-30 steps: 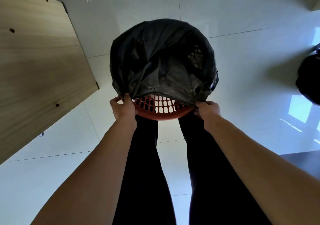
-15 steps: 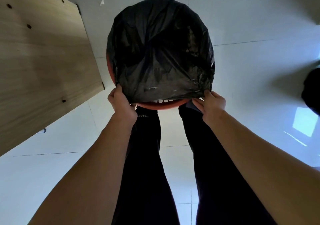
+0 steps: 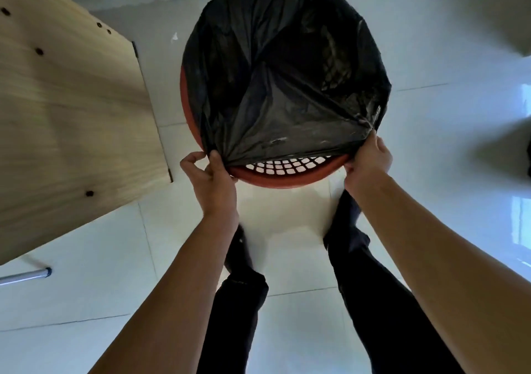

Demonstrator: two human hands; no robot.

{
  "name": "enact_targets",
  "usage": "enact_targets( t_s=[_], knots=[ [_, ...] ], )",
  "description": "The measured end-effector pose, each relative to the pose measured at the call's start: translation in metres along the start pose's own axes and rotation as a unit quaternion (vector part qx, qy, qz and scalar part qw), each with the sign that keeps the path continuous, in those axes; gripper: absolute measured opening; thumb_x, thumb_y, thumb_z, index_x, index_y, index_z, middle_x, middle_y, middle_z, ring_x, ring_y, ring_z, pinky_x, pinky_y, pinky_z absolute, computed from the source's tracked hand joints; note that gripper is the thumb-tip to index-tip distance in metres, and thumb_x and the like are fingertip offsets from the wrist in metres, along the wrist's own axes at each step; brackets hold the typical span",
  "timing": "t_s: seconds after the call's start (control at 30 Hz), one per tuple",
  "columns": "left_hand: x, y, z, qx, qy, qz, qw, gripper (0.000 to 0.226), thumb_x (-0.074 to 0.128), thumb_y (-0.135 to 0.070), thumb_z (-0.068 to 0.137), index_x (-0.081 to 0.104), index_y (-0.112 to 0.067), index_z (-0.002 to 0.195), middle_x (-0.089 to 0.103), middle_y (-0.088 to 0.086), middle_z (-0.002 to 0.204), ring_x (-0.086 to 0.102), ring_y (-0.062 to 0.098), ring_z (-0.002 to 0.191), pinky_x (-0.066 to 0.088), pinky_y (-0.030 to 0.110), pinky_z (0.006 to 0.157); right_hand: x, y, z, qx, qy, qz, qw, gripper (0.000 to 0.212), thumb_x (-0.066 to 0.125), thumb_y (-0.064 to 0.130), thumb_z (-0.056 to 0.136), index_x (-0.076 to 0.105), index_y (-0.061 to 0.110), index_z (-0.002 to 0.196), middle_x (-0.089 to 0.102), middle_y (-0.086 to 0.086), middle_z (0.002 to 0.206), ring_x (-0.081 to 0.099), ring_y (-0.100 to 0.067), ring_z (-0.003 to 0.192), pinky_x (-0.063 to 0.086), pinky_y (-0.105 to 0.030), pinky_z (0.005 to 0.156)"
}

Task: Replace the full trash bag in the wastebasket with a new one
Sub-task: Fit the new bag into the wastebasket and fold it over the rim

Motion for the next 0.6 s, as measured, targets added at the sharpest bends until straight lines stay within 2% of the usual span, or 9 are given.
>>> enact_targets(
  t_s=[0.1,0.23,0.33,0.47,0.6],
  knots=[
    [0.011,-0.028,0.017,0.112,-0.004,0.031,0.993,0.013,0.045,-0.026,0.101,0.034,-0.022,0.106,0.063,-0.005,0.063,0.055,0.003,0.051,0.047,0.018,0.053,0.024,0.015,0.011,-0.088,0.0,0.017,0.996,0.036,0.045,0.025,0.099,0.049,0.019,0.064,0.048,0.008,0.059,0.042,-0.01,0.056,0.038,-0.025,0.054],
    [0.041,-0.065,0.043,0.211,-0.029,-0.019,0.977,0.012,0.048,-0.026,0.1,0.038,-0.02,0.106,0.059,-0.004,0.059,0.052,-0.002,0.047,0.042,0.012,0.05,0.064,0.048,0.031,-0.174,0.035,0.077,0.981,0.034,0.042,0.026,0.099,0.049,0.02,0.066,0.051,0.007,0.064,0.047,-0.011,0.062,0.042,-0.026,0.059],
    [0.069,-0.097,0.064,0.28,-0.054,-0.048,0.957,0.012,0.051,-0.027,0.098,0.042,-0.021,0.103,0.053,-0.004,0.056,0.048,0.0,0.045,0.041,0.014,0.05,0.094,0.082,0.048,-0.246,0.065,0.092,0.963,0.033,0.039,0.029,0.098,0.049,0.022,0.067,0.053,0.005,0.067,0.049,-0.014,0.066,0.044,-0.031,0.063],
    [0.103,-0.134,0.088,0.347,-0.05,-0.089,0.932,0.009,0.053,-0.023,0.096,0.045,-0.025,0.1,0.052,-0.007,0.056,0.048,-0.003,0.043,0.043,0.013,0.046,0.124,0.123,0.06,-0.345,0.091,0.123,0.926,0.03,0.033,0.03,0.094,0.044,0.026,0.066,0.048,0.002,0.069,0.043,-0.019,0.065,0.038,-0.032,0.065],
    [0.116,-0.145,0.097,0.396,-0.064,-0.138,0.906,0.008,0.055,-0.018,0.093,0.049,-0.023,0.096,0.049,-0.007,0.054,0.043,0.001,0.043,0.041,0.017,0.045,0.136,0.145,0.069,-0.384,0.09,0.168,0.904,0.03,0.03,0.028,0.096,0.043,0.026,0.069,0.048,0.006,0.073,0.045,-0.016,0.067,0.038,-0.033,0.067]
  ],
)
Point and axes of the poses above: each hand's wrist, its own z-axis towards the middle knuckle, its own x-axis out of the palm, y = z × x, the point moved 10 cm from there along z, towards the middle knuckle
